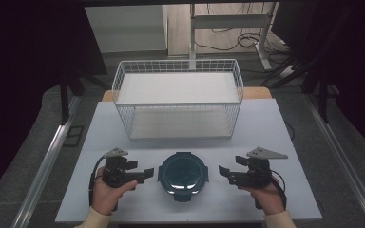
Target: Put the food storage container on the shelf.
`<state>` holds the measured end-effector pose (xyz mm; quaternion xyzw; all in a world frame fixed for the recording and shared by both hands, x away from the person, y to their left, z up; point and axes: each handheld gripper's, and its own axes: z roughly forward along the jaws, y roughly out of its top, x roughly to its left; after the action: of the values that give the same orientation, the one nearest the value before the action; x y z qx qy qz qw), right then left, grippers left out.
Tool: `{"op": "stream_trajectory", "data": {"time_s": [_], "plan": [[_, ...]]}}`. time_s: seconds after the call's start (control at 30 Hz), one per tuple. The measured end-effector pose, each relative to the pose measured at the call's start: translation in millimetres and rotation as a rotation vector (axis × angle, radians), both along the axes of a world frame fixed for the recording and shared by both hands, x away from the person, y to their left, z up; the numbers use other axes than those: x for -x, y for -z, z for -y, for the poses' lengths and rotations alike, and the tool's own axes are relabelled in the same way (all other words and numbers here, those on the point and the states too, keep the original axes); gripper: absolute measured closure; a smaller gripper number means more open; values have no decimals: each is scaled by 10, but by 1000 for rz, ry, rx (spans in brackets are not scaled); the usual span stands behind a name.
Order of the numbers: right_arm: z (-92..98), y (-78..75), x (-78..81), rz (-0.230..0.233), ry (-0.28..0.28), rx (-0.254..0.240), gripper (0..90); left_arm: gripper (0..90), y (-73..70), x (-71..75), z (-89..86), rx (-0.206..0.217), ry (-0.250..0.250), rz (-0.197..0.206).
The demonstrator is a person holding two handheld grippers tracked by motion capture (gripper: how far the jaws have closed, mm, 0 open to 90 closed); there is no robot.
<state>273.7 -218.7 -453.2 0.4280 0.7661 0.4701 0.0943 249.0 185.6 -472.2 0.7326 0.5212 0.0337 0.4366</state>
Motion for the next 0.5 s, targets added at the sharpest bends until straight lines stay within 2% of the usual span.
{"op": "stream_trajectory", "data": {"time_s": [0.1, 0.17, 0.23, 0.27, 0.33, 0.5], "plan": [[-117, 27, -3, -21, -26, -20, 150, 185, 36, -12, -25, 44, 2, -17], [-176, 112, 11, -48, -37, -46, 140, 181, 48, -3, -48, 75, 9, -24], [-224, 210, 5, -99, -48, -32, 118, 179, 56, 8, -71, 89, 14, -27], [-238, 243, 11, -107, -45, -25, 118, 179, 61, 12, -86, 94, 10, -28], [-265, 294, 11, -135, -47, -34, 114, 179, 80, 12, -94, 112, 5, -36], [-346, 337, -17, -189, -58, -59, 97, 181, 191, -13, -8, 137, 40, -71]]}}
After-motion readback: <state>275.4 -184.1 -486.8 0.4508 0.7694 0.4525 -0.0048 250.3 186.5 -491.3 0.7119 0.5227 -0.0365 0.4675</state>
